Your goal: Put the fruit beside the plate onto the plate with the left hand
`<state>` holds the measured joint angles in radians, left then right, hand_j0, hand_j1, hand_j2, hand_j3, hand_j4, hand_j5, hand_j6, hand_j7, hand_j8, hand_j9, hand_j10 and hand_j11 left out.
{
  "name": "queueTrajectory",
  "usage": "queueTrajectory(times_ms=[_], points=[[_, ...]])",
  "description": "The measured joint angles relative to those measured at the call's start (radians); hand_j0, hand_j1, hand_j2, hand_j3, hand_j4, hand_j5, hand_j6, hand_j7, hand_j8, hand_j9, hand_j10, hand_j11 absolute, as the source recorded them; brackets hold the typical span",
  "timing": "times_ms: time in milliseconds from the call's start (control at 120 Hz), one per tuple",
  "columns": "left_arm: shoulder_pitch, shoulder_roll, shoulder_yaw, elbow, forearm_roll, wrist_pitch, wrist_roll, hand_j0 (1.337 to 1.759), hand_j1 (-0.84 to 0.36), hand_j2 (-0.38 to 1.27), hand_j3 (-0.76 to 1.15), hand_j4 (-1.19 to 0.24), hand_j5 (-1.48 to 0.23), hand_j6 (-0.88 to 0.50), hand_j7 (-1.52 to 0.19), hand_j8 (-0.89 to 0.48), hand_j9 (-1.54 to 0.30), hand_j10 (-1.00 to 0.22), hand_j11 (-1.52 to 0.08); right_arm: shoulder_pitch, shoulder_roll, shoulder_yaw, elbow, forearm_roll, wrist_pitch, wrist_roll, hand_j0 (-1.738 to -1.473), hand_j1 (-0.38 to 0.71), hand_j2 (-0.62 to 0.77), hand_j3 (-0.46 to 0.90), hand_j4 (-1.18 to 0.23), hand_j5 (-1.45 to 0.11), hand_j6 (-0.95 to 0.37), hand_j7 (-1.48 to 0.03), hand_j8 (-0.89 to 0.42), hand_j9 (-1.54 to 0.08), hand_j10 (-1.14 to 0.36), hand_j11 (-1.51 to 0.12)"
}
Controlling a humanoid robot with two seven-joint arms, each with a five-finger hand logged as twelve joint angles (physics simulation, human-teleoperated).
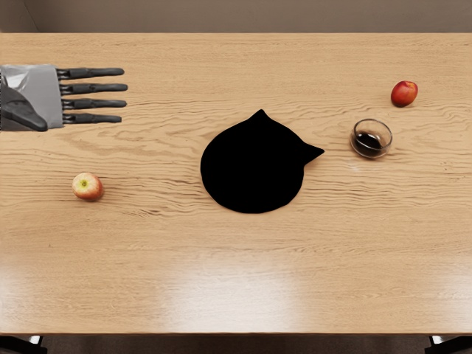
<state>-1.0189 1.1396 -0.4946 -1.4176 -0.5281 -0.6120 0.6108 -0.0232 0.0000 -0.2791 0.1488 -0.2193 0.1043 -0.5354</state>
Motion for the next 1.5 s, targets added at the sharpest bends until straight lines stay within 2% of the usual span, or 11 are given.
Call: queueTrajectory(times_ms=[250,333,400,467,608,700,767,867,1058,1150,1500], points=[[-0.008,0.003,0.000,-0.027,0.002,0.000,0.000,1.658,0.34,0.00,0.00,0.00,-0.01,0.00,-0.01,0.00,-0.01,-0.01,-0.01,0.006,0.000,0.000,0.000,0.000,0.000,0.000,-1.658,-0.35,0.00,0.00,0.00,0.00,0.00,0.00,0.00,0.00,0.00,0.00],[-0.059,-0.006,0.000,-0.038,0.040,0.000,0.000,1.658,0.34,0.00,0.00,0.00,-0.01,0.00,-0.01,0.00,-0.01,-0.01,-0.01,0.006,0.000,0.000,0.000,0.000,0.000,0.000,-1.658,-0.35,0.00,0.00,0.00,0.00,0.00,0.00,0.00,0.00,0.00,0.00],[-0.081,-0.040,-0.002,-0.055,0.159,0.000,0.000,1.658,0.33,0.00,0.00,-0.01,-0.01,-0.01,-0.01,-0.01,-0.01,-0.01,-0.01,0.007,0.000,0.000,0.000,0.000,0.000,0.000,-1.658,-0.35,0.00,0.00,0.00,0.00,0.00,0.00,0.00,0.00,0.00,0.00],[-0.087,-0.043,-0.011,-0.118,0.323,0.028,0.000,1.658,0.33,0.00,0.00,-0.01,-0.02,-0.01,-0.02,-0.01,-0.02,-0.01,-0.02,0.008,0.000,0.000,0.000,0.000,0.000,0.000,-1.658,-0.35,0.00,0.00,0.00,0.00,0.00,0.00,0.00,0.00,0.00,0.00],[-0.085,-0.046,-0.018,-0.224,0.636,0.226,0.000,1.658,0.33,0.00,0.00,-0.01,-0.02,-0.01,-0.02,-0.01,-0.02,-0.02,-0.02,0.011,0.000,0.001,0.000,0.000,0.000,0.000,-1.658,-0.35,0.00,0.00,0.00,0.00,0.00,0.00,0.00,0.00,0.00,0.00],[-0.078,-0.114,-0.015,-0.269,0.852,0.358,0.000,1.658,0.33,0.00,0.00,-0.02,-0.02,-0.02,-0.02,-0.02,-0.02,-0.02,-0.02,0.013,0.000,0.001,0.000,0.000,0.000,0.000,-1.658,-0.35,0.00,0.00,0.00,0.00,0.00,0.00,0.00,0.00,0.00,0.00],[-0.056,-0.131,-0.008,-0.287,0.998,0.427,0.000,1.658,0.33,0.00,0.00,-0.02,-0.02,-0.02,-0.02,-0.02,-0.02,-0.02,-0.02,0.014,0.000,0.001,0.000,0.000,0.000,0.000,-1.658,-0.35,0.00,0.00,0.00,0.00,0.00,0.00,0.00,0.00,0.00,0.00],[-0.040,-0.138,-0.003,-0.300,1.105,0.460,0.000,1.658,0.33,0.00,0.00,-0.02,-0.02,-0.02,-0.02,-0.02,-0.02,-0.02,-0.02,0.017,0.000,0.001,-0.001,0.000,-0.001,0.000,-1.658,-0.35,0.00,0.00,0.00,0.00,0.00,0.00,0.00,0.00,0.00,0.00],[0.131,-0.238,0.004,-0.310,1.407,0.612,0.000,1.658,0.32,0.01,0.00,-0.03,-0.03,-0.03,-0.03,-0.03,-0.03,-0.03,-0.03,0.018,0.000,0.001,-0.001,0.000,-0.002,0.000,-1.658,-0.35,0.00,0.00,0.00,0.00,0.00,0.00,0.00,0.00,0.00,0.00],[0.148,-0.240,0.034,-0.310,1.527,0.708,0.000,1.658,0.32,0.01,0.00,-0.03,-0.03,-0.03,-0.03,-0.03,-0.03,-0.03,-0.03,0.019,0.000,0.001,-0.001,0.001,-0.002,0.000,-1.658,-0.35,0.00,0.00,0.00,0.00,0.00,0.00,0.00,0.00,0.00,0.00],[0.224,-0.272,0.134,-0.287,1.686,0.893,0.000,1.658,0.32,0.01,0.00,-0.03,-0.03,-0.03,-0.03,-0.03,-0.03,-0.03,-0.03,0.020,0.000,0.001,-0.002,0.001,-0.002,0.000,-1.658,-0.35,0.00,0.00,0.00,0.00,0.00,0.00,0.00,0.00,0.00,0.00]])
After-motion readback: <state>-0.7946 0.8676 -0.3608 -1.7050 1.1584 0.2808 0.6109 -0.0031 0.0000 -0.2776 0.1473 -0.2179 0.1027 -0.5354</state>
